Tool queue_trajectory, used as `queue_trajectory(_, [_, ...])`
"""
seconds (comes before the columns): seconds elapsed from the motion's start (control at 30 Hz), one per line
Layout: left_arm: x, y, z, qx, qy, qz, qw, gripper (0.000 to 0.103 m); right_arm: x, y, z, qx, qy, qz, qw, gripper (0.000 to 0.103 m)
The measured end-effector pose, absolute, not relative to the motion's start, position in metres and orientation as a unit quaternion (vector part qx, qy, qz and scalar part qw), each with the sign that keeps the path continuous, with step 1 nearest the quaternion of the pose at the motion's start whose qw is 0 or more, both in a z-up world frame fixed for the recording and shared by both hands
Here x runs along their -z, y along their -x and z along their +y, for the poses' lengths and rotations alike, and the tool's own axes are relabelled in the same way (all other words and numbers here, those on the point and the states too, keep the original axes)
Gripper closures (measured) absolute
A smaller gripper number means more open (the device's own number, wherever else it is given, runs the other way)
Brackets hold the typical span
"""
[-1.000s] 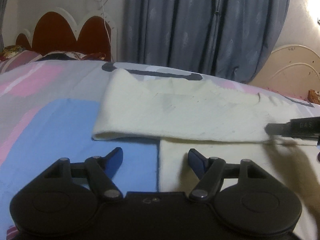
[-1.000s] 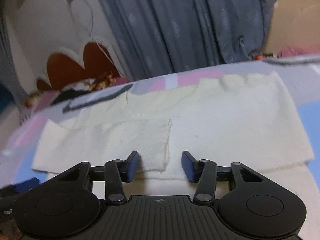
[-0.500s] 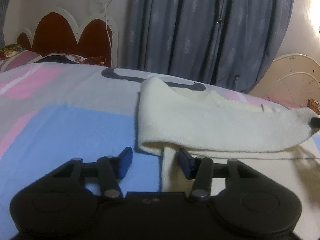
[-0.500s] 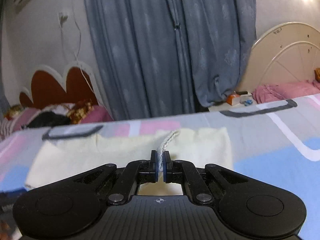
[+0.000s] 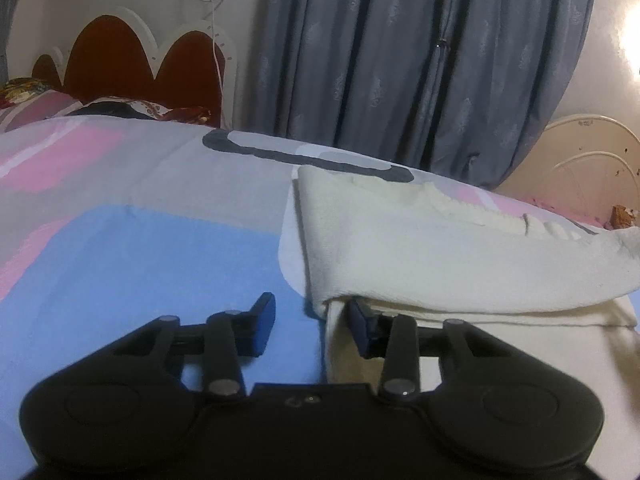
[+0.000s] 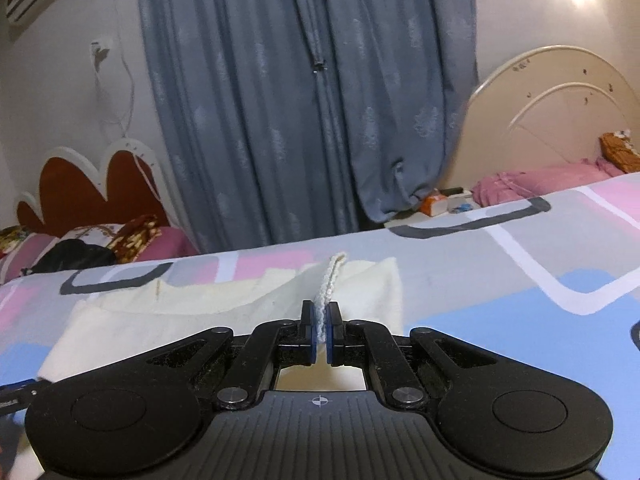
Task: Fold small clothes
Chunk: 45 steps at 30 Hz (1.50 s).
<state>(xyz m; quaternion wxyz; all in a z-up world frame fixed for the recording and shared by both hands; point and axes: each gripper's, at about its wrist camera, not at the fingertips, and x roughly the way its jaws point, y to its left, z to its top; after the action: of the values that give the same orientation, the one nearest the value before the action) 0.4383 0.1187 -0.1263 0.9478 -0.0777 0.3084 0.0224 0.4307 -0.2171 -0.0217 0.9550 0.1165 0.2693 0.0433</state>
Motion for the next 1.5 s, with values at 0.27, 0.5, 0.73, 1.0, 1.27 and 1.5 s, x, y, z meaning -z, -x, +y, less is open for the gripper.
queue_trajectory(0.27, [0.125, -0.442, 0.119, -0.017, 0.071, 0.318, 0.945, 0.064, 0.035, -0.429, -0.221, -0.036, -0.102, 0.299, 0.948, 0.100])
queue_trajectory(0.5, [0.111, -0.427, 0.116, -0.005, 0.023, 0.300, 0.954, 0.037, 0.064, -0.437, -0.228, -0.028, -0.094, 0.345, 0.933, 0.097])
queue_trajectory(0.73, [0.100, -0.462, 0.065, 0.049, -0.003, 0.283, 0.958, 0.029, 0.047, -0.430, -0.195, -0.069, -0.083, 0.314, 0.943, 0.059])
queue_trajectory(1.0, [0.101, -0.481, 0.086, 0.049, 0.073, 0.303, 0.949, 0.025, 0.062, -0.444, -0.203, -0.045, -0.076, 0.330, 0.940, 0.089])
queue_trajectory(1.27, [0.118, -0.574, 0.067, 0.033, 0.009, 0.333, 0.942, 0.019, 0.061, -0.510, -0.128, -0.151, -0.103, 0.336, 0.924, 0.089])
queue_trajectory(1.5, [0.123, -0.568, 0.087, 0.020, 0.044, 0.321, 0.946, 0.016, 0.068, -0.514, -0.113, -0.151, -0.070, 0.333, 0.928, 0.089])
